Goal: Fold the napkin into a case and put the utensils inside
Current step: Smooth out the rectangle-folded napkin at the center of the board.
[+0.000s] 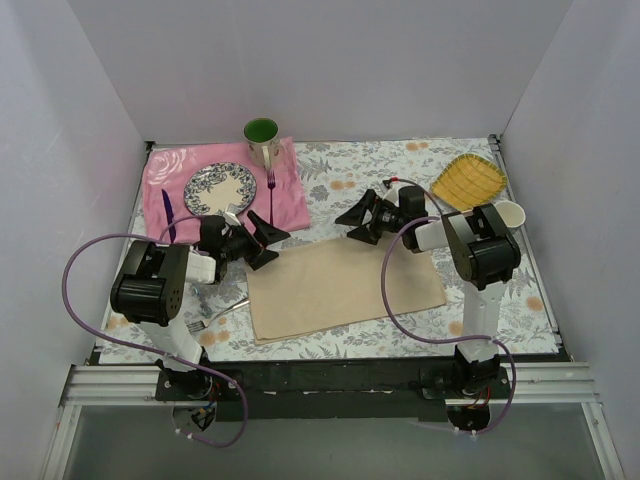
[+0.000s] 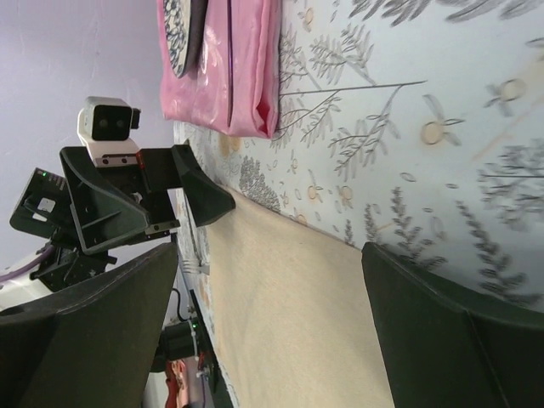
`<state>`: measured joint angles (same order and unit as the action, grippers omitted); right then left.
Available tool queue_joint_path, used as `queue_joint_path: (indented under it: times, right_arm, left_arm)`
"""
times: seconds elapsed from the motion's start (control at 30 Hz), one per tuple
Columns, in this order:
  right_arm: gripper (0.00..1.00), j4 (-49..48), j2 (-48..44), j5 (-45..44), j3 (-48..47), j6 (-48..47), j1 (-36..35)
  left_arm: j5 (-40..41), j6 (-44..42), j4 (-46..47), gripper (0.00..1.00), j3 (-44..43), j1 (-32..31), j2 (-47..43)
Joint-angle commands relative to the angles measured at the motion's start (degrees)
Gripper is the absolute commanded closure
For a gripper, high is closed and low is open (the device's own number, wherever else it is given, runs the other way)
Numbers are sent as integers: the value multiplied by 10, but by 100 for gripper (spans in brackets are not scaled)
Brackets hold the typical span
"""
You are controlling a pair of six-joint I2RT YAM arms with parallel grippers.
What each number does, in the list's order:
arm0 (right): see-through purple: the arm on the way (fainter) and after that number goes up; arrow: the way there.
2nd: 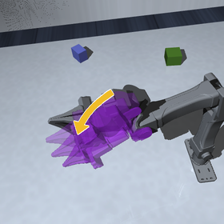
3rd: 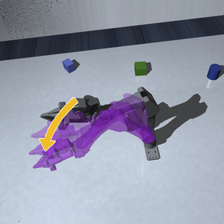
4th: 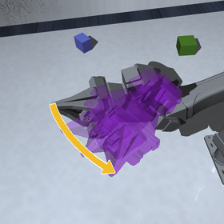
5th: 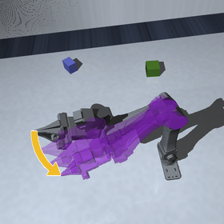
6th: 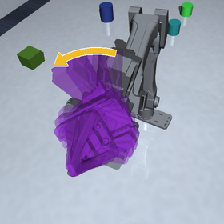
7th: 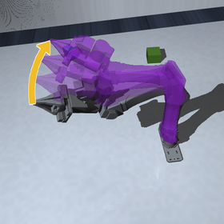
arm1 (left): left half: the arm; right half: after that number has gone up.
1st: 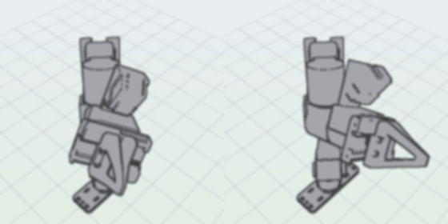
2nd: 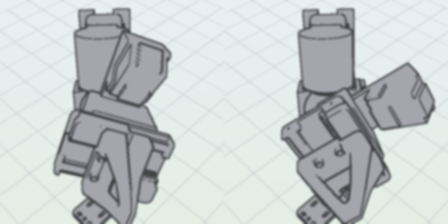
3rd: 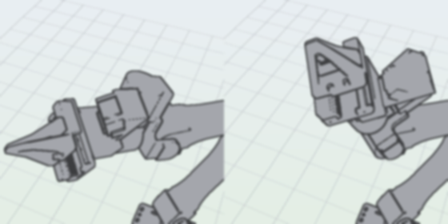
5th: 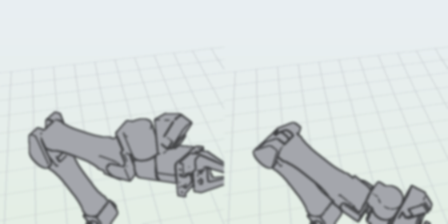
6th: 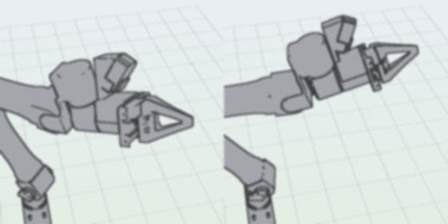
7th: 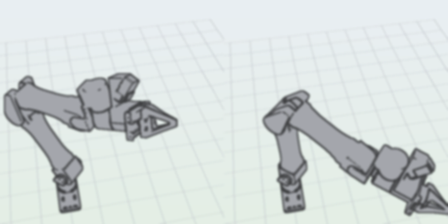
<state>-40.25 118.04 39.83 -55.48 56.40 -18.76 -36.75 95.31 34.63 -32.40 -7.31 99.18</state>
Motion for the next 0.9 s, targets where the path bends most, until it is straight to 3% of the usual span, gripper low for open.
queue_joint_path:
  times: [0.0, 0.37, 0.87]
  right_arm:
    - [1, 68, -5, -8, 13, -74, 50]
    - [1, 142, 3, 45, -12, -165, 136]
    - [1, 132, 42, 102, -42, -186, 215]
  left_arm:
    - [34, -32, -60, 3, 15, 15, 2]
    - [32, -38, -65, 3, 14, 21, 2]
    - [30, -46, -73, 2, 7, 27, 10]
